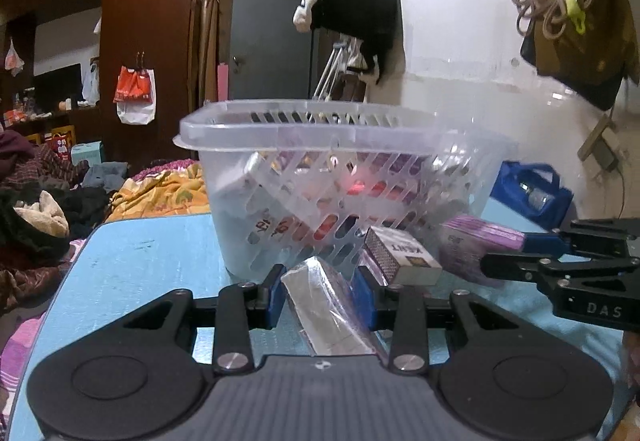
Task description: Organize objects
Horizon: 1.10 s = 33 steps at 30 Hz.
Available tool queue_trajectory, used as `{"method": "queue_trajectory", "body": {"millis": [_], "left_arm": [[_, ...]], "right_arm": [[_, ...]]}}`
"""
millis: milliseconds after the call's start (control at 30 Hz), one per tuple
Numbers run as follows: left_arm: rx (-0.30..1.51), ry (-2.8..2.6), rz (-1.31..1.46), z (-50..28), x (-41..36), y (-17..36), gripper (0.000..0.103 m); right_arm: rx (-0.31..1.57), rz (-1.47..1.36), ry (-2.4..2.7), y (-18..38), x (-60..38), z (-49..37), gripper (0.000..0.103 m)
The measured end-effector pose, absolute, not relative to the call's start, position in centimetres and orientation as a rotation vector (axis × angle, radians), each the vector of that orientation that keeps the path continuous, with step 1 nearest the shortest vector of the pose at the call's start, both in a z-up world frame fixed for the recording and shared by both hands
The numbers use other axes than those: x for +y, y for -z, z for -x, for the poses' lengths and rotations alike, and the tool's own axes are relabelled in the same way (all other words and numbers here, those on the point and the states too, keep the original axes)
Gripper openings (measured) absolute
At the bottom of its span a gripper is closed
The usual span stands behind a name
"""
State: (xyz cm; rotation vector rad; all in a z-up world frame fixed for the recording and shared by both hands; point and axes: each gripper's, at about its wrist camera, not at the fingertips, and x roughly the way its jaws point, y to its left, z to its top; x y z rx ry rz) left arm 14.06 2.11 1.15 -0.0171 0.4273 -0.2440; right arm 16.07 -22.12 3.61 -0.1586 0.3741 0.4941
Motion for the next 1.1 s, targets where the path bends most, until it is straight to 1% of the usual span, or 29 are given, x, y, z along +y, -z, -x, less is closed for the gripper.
{"method": "queue_trajectory", "body": {"millis": [167, 300, 467, 600, 733, 967, 1000, 1033, 1067, 1100], "left_arm": [[0.365, 0.255, 0.054, -12.4, 2.7, -2.5, 0.041], [0.316, 0.292, 0.083, -12.2, 2.6, -5.4, 0.041], [0.267, 0.288, 0.092, -15.7, 1.1, -11.6, 0.040], [0.277, 0.252, 0.105, -19.8, 0.0, -14.9, 0.040], [0.307, 0.216, 0.098, -23.2, -0.9, -15.5, 0.040], [0.343, 0.160, 0.112, -26.8, -0.6, -13.8, 0.041], [0.340, 0.150, 0.119, -27.2, -0.3, -13.5, 0.046], [0.345, 0.143, 0.119, -27.8, -0.1, -13.2, 0.057], [0.358, 0.131, 0.112, -28.3, 0.0, -12.9, 0.070], [0.359, 0.115, 0.103, -28.4, 0.2, -12.7, 0.072]], "right_arm": [[0.307, 0.126, -0.507, -4.8, -23.1, -13.8, 0.033], [0.244, 0.079, -0.530, -7.1, -23.7, -12.6, 0.033], [0.181, 0.056, -0.512, -12.1, -23.0, -14.8, 0.033], [0.167, 0.094, -0.456, -15.2, -21.5, -18.4, 0.033], [0.190, 0.115, -0.401, -16.0, -20.6, -21.9, 0.033], [0.250, 0.129, -0.410, -14.9, -20.0, -25.5, 0.033], [0.252, 0.128, -0.419, -14.6, -20.0, -25.7, 0.034], [0.258, 0.131, -0.422, -14.3, -19.9, -25.9, 0.036], [0.274, 0.132, -0.422, -14.1, -19.8, -26.0, 0.042], [0.285, 0.122, -0.418, -13.8, -19.8, -25.9, 0.056]]}}
